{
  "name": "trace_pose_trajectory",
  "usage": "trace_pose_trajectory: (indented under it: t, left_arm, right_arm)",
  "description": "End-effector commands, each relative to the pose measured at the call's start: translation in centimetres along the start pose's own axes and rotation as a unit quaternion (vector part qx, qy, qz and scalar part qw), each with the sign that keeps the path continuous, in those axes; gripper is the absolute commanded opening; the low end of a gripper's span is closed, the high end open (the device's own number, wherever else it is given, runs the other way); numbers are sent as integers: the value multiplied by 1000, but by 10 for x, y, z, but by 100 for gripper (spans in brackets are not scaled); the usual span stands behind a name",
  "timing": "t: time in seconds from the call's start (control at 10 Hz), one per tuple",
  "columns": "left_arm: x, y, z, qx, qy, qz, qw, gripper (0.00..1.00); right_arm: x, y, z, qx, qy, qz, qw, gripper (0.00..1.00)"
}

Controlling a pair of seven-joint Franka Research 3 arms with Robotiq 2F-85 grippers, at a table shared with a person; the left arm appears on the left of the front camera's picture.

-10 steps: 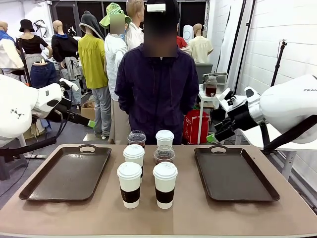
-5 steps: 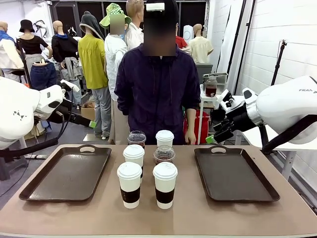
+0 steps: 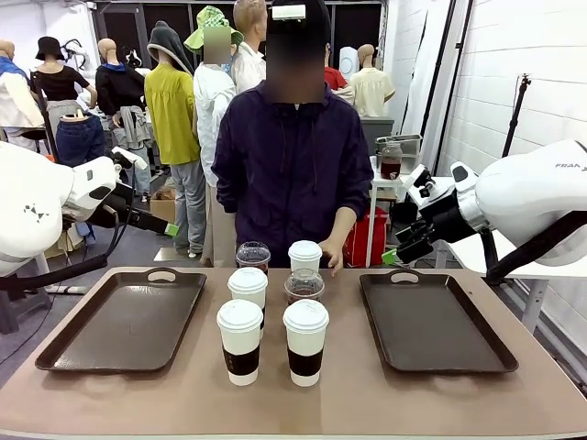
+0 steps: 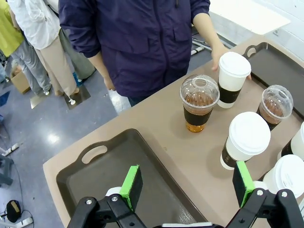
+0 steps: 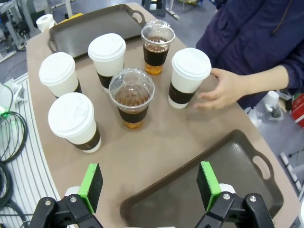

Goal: Distribute the coffee onto the tray.
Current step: Pick up one iced Americano and place it on the right Handle tray.

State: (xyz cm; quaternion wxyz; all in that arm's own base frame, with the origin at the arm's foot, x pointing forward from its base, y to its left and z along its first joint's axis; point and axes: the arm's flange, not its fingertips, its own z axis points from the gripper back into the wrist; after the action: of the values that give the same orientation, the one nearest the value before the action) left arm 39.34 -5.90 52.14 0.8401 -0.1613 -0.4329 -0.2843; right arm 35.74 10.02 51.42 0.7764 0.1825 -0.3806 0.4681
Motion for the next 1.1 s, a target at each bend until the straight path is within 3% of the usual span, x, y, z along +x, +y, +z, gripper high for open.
trace_pose_trajectory:
  t: [0.0,0.6,1.0]
  left_arm:
    - [0,1,1,-2,2,1,1000,100]
    - [0,1,1,-2,2,1,1000,100]
    - [0,1,1,-2,2,1,1000,100]
  right_arm:
    - [-1,-1,0,8,-6,2,1000,100]
    - [0,0,0,1,0,0,1000,100]
    - [3,-47,-12,59,-31,70,995,100]
